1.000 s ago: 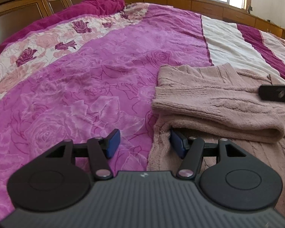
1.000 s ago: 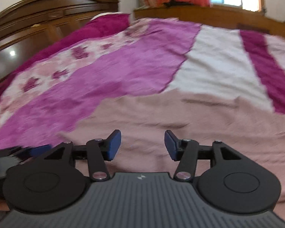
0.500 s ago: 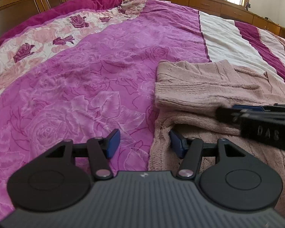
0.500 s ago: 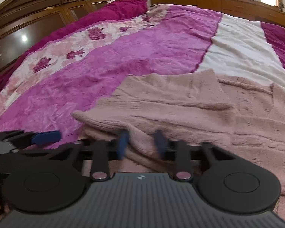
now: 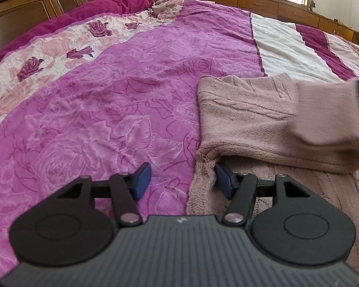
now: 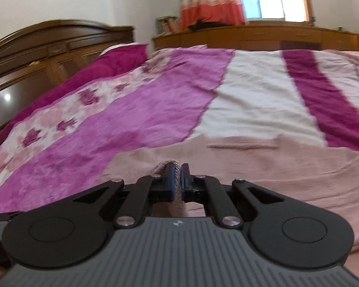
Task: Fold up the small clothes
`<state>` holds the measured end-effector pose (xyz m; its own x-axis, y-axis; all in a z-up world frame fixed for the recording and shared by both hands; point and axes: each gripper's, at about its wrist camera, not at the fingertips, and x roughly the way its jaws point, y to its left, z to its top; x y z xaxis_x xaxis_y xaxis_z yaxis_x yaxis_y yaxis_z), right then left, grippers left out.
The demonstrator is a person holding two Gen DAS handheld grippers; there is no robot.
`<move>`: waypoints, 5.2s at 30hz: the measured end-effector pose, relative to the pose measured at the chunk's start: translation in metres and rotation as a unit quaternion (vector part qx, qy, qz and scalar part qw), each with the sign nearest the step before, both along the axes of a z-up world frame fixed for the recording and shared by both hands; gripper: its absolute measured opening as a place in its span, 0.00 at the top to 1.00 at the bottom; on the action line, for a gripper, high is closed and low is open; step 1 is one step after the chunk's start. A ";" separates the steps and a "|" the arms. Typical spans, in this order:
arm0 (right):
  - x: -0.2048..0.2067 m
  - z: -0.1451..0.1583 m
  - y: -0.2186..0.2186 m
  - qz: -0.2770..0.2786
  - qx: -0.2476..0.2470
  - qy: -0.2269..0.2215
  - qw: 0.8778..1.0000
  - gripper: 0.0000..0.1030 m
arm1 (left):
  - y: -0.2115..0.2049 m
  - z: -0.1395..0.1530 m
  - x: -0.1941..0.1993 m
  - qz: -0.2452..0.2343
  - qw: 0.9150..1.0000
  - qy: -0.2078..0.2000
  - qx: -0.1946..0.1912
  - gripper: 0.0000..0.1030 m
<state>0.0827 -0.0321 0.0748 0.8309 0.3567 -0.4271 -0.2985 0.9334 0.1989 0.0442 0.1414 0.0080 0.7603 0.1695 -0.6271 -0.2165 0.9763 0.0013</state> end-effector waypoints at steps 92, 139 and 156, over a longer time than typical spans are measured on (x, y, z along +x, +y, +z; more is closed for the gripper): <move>-0.018 -0.063 -0.195 -0.159 0.147 0.093 0.972 0.83 | 0.015 0.018 0.102 0.003 0.989 0.009 -0.149 0.42; -0.030 -0.044 -0.194 -0.170 0.104 0.061 0.978 0.45 | 0.029 0.044 0.058 0.035 0.995 -0.047 -0.084 0.48; -0.120 0.000 -0.174 -0.124 0.118 0.048 0.984 0.40 | 0.017 0.081 -0.031 0.002 0.998 -0.004 -0.065 0.48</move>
<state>-0.0375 -0.2058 0.0746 0.8643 0.2464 -0.4385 -0.0361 0.8999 0.4346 0.0132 0.1583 0.0893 0.7643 0.0898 -0.6386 -0.2197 0.9673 -0.1269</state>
